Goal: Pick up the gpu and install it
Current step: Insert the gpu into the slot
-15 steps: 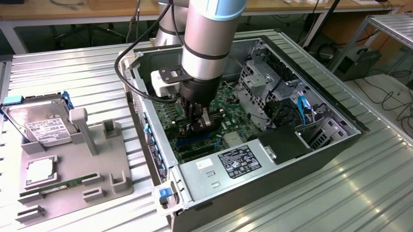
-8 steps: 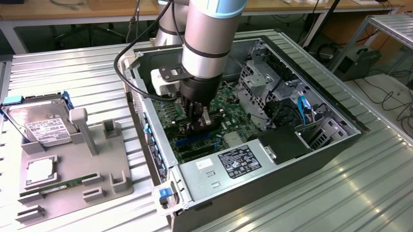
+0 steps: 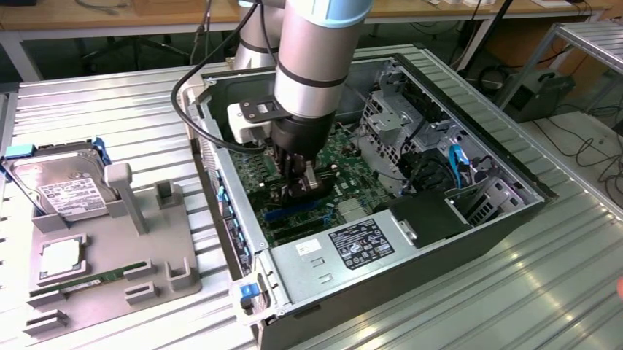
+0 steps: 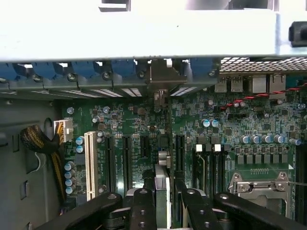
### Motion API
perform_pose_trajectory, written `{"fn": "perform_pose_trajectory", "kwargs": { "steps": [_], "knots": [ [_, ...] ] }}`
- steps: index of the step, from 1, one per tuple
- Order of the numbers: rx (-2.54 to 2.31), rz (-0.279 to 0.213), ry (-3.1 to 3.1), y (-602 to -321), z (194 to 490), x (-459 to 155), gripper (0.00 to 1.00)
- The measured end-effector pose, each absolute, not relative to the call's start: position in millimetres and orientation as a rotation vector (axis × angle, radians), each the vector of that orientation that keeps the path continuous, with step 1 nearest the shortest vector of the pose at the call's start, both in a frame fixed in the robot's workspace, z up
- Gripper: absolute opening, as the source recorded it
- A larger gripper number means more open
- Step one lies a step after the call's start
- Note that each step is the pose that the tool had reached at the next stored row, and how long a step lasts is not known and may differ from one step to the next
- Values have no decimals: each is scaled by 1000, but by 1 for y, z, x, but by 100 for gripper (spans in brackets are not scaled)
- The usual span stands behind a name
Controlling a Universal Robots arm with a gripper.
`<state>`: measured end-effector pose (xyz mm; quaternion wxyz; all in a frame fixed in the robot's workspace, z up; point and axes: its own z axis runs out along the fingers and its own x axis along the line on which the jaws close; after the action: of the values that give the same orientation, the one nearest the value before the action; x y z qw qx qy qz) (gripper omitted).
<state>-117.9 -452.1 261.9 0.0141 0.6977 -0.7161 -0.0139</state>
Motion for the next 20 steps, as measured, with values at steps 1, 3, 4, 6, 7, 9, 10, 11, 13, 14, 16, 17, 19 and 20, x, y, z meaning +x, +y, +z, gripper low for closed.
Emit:
{"fn": "perform_pose_trajectory", "kwargs": {
  "steps": [1,3,4,6,7,9,10,11,13,14,16,17,19,20],
  "knots": [
    [2168,-43,-2234,-452,261,-118,26],
    [2165,-43,-2237,-452,261,-118,26],
    [2165,-43,-2237,-452,261,-118,26],
    [2166,-43,-2237,-452,260,-118,26],
    [2165,-43,-2237,-452,259,-118,26],
    [2165,-43,-2237,-452,258,-119,26],
    [2165,-43,-2237,-452,257,-119,26],
    [2165,-44,-2237,-452,256,-119,26],
    [2165,-43,-2237,-452,256,-119,26],
    [2164,-43,-2237,-452,256,-119,26],
    [2165,-43,-2238,-452,256,-119,26],
    [2165,-43,-2237,-452,255,-119,26],
    [2165,-43,-2238,-452,255,-119,26],
    [2165,-43,-2238,-452,255,-119,26]
  ]
}}
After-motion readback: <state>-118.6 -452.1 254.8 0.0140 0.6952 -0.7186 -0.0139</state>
